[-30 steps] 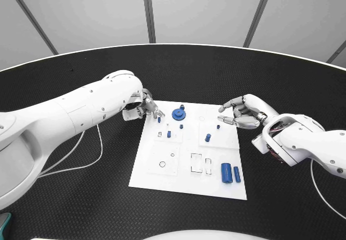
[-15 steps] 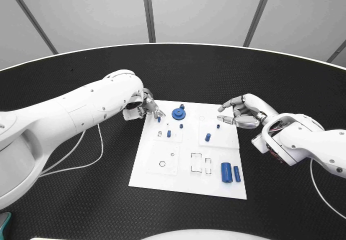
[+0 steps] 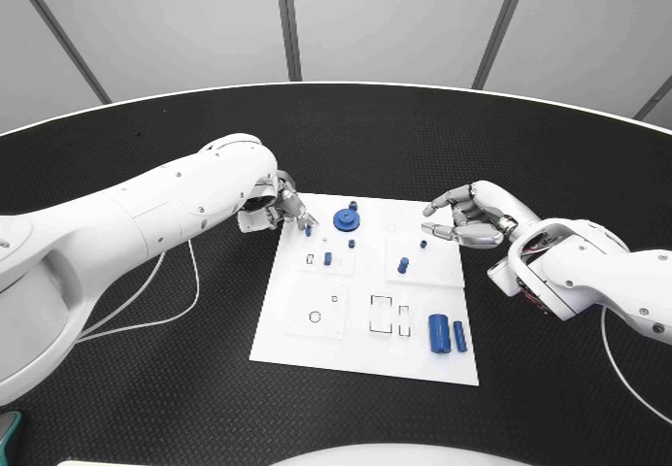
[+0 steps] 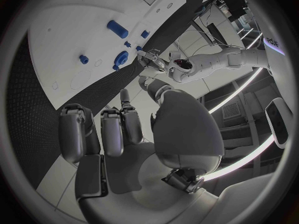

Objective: Assemble the parts on the task board

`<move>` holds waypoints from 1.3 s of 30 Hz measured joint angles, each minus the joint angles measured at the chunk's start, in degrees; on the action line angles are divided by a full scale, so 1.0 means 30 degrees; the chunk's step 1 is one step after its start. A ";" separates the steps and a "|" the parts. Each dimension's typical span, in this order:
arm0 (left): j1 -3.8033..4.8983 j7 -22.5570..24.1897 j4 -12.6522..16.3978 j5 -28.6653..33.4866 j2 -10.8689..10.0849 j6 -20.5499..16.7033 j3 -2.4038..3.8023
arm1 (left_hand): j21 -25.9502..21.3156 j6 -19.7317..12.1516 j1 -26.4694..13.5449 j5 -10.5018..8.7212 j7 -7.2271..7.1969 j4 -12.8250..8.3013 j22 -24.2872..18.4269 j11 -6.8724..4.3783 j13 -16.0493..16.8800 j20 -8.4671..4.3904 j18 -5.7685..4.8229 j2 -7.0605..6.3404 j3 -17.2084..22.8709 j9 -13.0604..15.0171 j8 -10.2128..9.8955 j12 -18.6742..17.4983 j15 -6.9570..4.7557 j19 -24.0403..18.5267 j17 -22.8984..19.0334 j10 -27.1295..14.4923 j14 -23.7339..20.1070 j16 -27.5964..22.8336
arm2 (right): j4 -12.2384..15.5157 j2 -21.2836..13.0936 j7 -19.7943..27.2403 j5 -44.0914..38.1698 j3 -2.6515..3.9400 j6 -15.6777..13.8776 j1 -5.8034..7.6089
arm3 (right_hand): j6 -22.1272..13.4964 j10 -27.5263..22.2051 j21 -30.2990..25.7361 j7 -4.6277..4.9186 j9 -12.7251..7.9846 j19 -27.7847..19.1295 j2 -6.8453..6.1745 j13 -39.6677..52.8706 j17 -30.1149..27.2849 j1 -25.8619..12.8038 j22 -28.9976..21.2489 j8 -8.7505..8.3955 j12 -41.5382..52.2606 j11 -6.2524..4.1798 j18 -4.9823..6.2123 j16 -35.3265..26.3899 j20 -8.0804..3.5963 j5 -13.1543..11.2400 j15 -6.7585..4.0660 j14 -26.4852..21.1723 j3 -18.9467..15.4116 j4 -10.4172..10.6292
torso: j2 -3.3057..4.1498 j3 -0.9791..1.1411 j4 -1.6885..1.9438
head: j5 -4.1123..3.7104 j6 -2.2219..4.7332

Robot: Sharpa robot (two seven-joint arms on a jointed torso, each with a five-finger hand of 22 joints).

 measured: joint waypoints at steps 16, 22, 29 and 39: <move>0.0000 0.0046 0.0022 0.0005 0.0046 0.0088 -0.0002 | 0.0065 0.0136 0.0370 0.0001 -0.0138 -0.0054 0.0116 -0.0068 -0.0013 0.0000 0.0000 0.0370 0.0055 -0.0094 0.0077 0.0000 -0.0001 0.0000 -0.0003 0.0069 0.0000 0.0000 | -0.0017 0.0041 -0.0002 0.0000 0.0002 0.0013 0.0000 | 0.0000 0.0000 0.0000 0.0000 0.0000 0.0000 0.0000 -0.0004 -0.0003 0.0000 0.0000 -0.0004 0.0000 0.0000 0.0000 0.0000 0.0000 0.0000 0.0000 0.0000 0.0000 0.0000 | -0.0007 0.0000 0.0002 | 0.0027 -0.0044; -0.0002 0.0032 0.0010 0.0008 0.0068 0.0250 -0.0002 | 0.0065 0.0136 0.0443 0.0000 -0.0138 -0.0106 0.0114 -0.0068 -0.0012 0.0000 0.0000 0.0297 0.0107 -0.0114 0.0160 0.0000 -0.0001 0.0000 -0.0004 0.0068 0.0000 -0.0001 | -0.0019 0.0050 0.0000 0.0000 0.0002 0.0021 0.0000 | 0.0000 0.0000 0.0000 0.0000 0.0000 0.0000 0.0000 -0.0005 -0.0004 0.0000 0.0000 -0.0005 0.0000 0.0000 0.0001 0.0000 0.0000 0.0000 0.0000 0.0000 0.0000 0.0000 | -0.0011 0.0000 0.0005 | 0.0013 -0.0059; -0.0002 0.0010 0.0003 0.0010 0.0087 0.0369 -0.0004 | 0.0065 0.0135 0.0516 0.0000 -0.0139 -0.0105 0.0153 -0.0137 0.0005 -0.0064 0.0000 0.0371 0.0107 -0.0113 0.0189 -0.0001 -0.0001 0.0064 -0.0004 0.0138 0.0000 0.0000 | -0.0032 0.0064 0.0002 0.0000 0.0002 0.0030 0.0000 | 0.0000 0.0000 0.0000 0.0000 0.0000 0.0000 0.0000 -0.0006 -0.0006 0.0000 0.0000 -0.0006 0.0000 0.0000 0.0001 0.0000 0.0000 -0.0001 0.0000 0.0000 0.0000 0.0000 | -0.0011 0.0002 0.0005 | -0.0002 -0.0082; -0.0005 0.0032 -0.0008 0.0016 0.0095 0.0378 -0.0005 | 0.0064 0.0303 0.0905 0.0001 -0.0171 -0.0250 0.0215 -0.0137 0.0019 -0.0063 0.0000 0.0692 0.0280 -0.0214 0.0188 0.0064 -0.0001 0.0064 -0.0005 0.0137 0.0000 0.0000 | -0.0058 0.0095 0.0012 0.0000 0.0002 0.0036 0.0000 | 0.0000 0.0001 0.0000 0.0000 0.0000 0.0000 0.0000 -0.0007 -0.0006 0.0000 0.0000 -0.0007 0.0000 0.0000 0.0000 0.0000 0.0000 -0.0001 0.0000 0.0000 0.0000 0.0000 | -0.0009 0.0000 0.0004 | -0.0004 -0.0128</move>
